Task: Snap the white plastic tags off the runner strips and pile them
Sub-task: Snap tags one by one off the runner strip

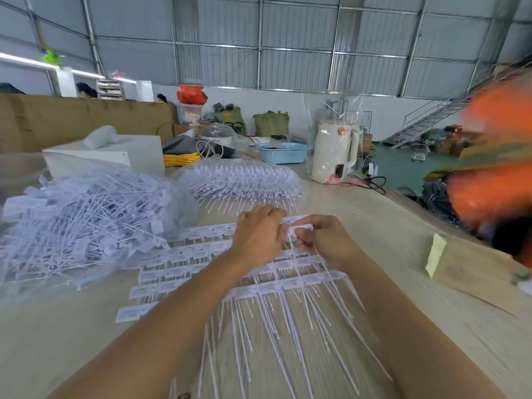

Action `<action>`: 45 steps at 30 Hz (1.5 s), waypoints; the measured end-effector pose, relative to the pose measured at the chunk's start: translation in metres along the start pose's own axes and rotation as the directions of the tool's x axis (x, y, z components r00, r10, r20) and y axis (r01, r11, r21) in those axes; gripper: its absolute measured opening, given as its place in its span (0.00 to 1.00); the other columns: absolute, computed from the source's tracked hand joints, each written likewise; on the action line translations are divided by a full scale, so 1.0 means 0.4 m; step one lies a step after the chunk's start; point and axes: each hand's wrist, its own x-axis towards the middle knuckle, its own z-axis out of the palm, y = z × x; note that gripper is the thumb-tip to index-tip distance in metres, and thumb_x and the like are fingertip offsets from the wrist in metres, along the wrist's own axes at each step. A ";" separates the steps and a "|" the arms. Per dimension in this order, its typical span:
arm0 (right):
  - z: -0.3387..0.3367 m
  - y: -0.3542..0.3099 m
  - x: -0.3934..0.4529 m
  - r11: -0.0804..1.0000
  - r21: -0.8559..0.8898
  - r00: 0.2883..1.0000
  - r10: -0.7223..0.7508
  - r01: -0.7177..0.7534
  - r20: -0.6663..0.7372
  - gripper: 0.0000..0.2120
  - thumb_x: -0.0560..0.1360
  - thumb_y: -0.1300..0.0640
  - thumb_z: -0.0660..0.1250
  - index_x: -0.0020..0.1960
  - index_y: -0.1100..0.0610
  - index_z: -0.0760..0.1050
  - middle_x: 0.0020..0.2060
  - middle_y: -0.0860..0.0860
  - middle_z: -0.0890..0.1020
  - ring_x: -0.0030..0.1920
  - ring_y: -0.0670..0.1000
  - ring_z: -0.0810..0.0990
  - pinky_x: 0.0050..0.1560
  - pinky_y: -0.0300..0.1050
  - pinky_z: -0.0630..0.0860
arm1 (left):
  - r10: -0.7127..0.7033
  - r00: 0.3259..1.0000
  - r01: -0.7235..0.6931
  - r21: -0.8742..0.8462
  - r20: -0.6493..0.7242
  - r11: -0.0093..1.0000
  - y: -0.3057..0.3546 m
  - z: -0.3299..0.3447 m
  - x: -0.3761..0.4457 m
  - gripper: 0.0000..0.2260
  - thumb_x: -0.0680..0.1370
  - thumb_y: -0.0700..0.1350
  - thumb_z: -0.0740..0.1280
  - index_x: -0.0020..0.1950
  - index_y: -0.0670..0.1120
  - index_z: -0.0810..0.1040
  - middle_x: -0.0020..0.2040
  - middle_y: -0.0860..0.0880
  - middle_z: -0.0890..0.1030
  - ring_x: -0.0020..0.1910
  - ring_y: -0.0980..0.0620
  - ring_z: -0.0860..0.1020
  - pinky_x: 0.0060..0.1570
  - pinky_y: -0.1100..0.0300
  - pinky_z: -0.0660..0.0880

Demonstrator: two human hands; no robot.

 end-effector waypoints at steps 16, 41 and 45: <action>-0.003 0.028 -0.013 0.906 -0.379 0.977 -0.213 0.189 -0.020 0.13 0.72 0.73 0.66 0.33 0.58 0.75 0.27 0.50 0.75 0.24 0.44 0.75 0.27 0.42 0.78 | -0.213 0.883 0.444 -0.599 0.418 0.667 -0.012 0.025 0.031 0.17 0.79 0.48 0.65 0.30 0.46 0.73 0.28 0.47 0.73 0.31 0.49 0.72 0.37 0.58 0.66; 0.034 -0.013 -0.031 0.991 0.095 0.994 0.102 -0.097 -0.049 0.08 0.74 0.69 0.67 0.37 0.60 0.77 0.33 0.56 0.79 0.32 0.51 0.78 0.35 0.41 0.78 | -0.024 0.909 0.246 -0.490 0.416 0.837 -0.049 -0.013 0.016 0.11 0.72 0.40 0.70 0.50 0.52 0.73 0.49 0.53 0.75 0.47 0.54 0.75 0.43 0.60 0.72; 0.034 -0.011 -0.026 0.990 0.121 0.996 0.080 -0.074 -0.043 0.07 0.75 0.69 0.66 0.41 0.61 0.77 0.35 0.55 0.80 0.32 0.51 0.80 0.37 0.39 0.81 | -0.041 0.913 0.241 -0.455 0.406 0.857 -0.057 -0.020 0.018 0.06 0.72 0.44 0.73 0.37 0.52 0.78 0.38 0.51 0.78 0.42 0.50 0.78 0.41 0.58 0.71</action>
